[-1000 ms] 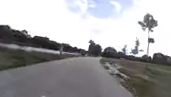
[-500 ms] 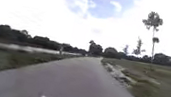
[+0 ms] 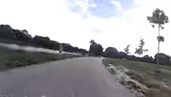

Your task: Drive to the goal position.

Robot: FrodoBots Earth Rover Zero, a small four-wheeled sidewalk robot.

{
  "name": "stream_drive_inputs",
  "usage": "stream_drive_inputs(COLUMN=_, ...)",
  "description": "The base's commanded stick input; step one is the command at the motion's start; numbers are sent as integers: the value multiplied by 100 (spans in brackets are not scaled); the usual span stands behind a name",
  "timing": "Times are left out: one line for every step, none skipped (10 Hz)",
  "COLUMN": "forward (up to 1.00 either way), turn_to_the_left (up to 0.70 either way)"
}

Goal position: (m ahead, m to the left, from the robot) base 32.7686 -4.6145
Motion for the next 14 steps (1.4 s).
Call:
stream_drive_inputs(forward=85, turn_to_the_left=0)
stream_drive_inputs(forward=85, turn_to_the_left=0)
stream_drive_inputs(forward=85, turn_to_the_left=0)
stream_drive_inputs(forward=85, turn_to_the_left=0)
stream_drive_inputs(forward=85, turn_to_the_left=0)
stream_drive_inputs(forward=85, turn_to_the_left=0)
stream_drive_inputs(forward=85, turn_to_the_left=0)
stream_drive_inputs(forward=85, turn_to_the_left=0)
stream_drive_inputs(forward=85, turn_to_the_left=0)
stream_drive_inputs(forward=85, turn_to_the_left=0)
stream_drive_inputs(forward=85, turn_to_the_left=0)
stream_drive_inputs(forward=85, turn_to_the_left=0)
stream_drive_inputs(forward=85, turn_to_the_left=0)
stream_drive_inputs(forward=85, turn_to_the_left=0)
